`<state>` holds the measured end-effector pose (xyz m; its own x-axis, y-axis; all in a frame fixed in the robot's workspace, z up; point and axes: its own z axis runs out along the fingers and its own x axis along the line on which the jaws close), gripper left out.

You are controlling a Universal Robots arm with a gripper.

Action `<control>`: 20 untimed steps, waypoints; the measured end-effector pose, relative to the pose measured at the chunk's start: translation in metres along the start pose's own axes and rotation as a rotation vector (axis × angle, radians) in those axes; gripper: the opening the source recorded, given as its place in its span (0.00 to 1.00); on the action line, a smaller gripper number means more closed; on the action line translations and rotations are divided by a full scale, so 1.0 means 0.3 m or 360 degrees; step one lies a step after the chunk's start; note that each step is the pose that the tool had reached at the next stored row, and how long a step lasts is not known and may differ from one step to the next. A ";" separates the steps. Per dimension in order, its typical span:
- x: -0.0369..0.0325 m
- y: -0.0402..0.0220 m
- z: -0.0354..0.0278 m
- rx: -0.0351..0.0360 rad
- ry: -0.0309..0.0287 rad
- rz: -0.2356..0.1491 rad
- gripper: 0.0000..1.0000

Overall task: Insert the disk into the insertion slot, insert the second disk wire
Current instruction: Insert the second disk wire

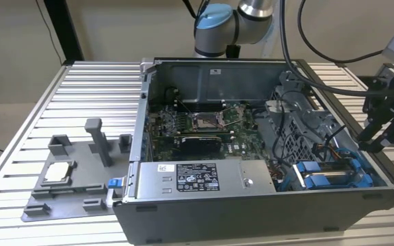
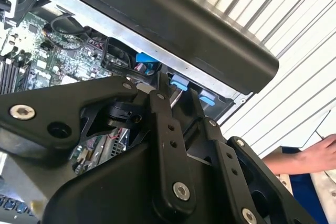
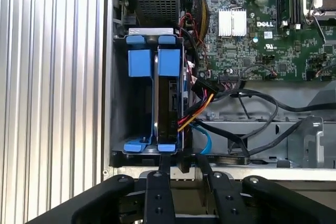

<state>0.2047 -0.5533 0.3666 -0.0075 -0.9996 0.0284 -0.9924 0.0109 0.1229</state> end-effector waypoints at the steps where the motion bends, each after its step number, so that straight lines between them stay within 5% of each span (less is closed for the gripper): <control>1: 0.000 0.000 0.000 0.0000 0.00003 0.0000 1.00; 3: 0.000 0.000 0.000 0.0000 0.00000 0.0000 1.00; 4: 0.000 0.000 0.000 0.0000 -0.00001 0.0000 0.00; 20: 0.002 0.009 -0.004 0.0000 -0.00002 0.0000 0.00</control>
<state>0.2022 -0.5539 0.3681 -0.0072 -0.9996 0.0282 -0.9924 0.0106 0.1230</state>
